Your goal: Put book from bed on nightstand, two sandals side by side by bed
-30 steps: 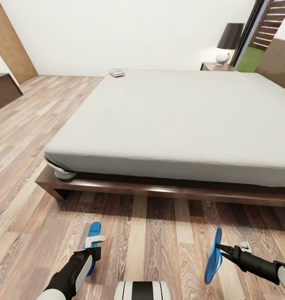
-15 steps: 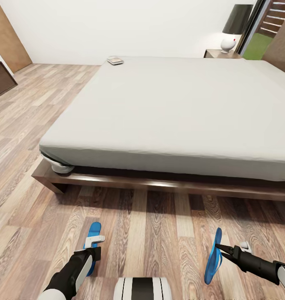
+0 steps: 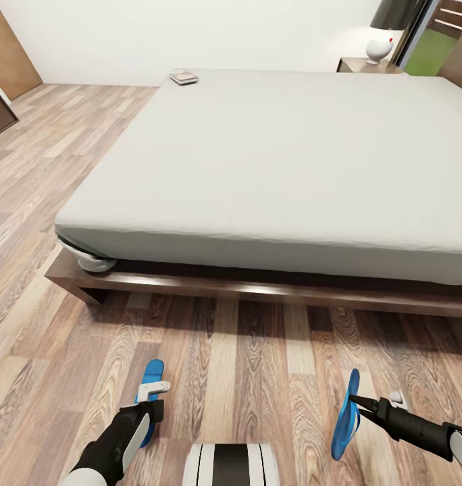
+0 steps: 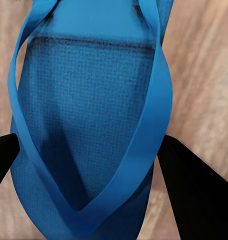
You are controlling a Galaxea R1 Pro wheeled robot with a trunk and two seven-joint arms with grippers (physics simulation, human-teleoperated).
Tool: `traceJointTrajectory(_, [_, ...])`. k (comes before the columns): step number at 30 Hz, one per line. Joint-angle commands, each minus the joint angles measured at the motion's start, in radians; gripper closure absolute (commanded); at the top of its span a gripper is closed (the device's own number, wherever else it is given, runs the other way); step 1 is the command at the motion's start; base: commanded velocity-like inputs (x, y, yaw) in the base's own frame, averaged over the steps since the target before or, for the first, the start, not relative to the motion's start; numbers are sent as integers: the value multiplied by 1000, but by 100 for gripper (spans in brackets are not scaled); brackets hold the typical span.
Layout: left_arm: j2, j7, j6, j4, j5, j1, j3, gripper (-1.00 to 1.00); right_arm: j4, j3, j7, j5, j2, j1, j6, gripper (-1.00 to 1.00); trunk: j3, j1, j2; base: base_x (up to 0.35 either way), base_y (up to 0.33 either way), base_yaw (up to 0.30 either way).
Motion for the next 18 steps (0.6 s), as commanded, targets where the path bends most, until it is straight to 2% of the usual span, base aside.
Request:
traceJointTrajectory(1, [-1,3,4,-2,7,0,3,100,0,-1,3,-3,0,0,6,100,-1,0,0,0,0,0])
traceJointTrajectory(7, [1,3,2,-2,7,0,3,100,1,-1,3,-3,0,0,6,100,-1,0,0,65,41,0])
traceJointTrajectory(18, [1,3,2,-2,7,0,3,100,1,-1,4,-3,0,0,6,100,-1,0,0,246,206,0])
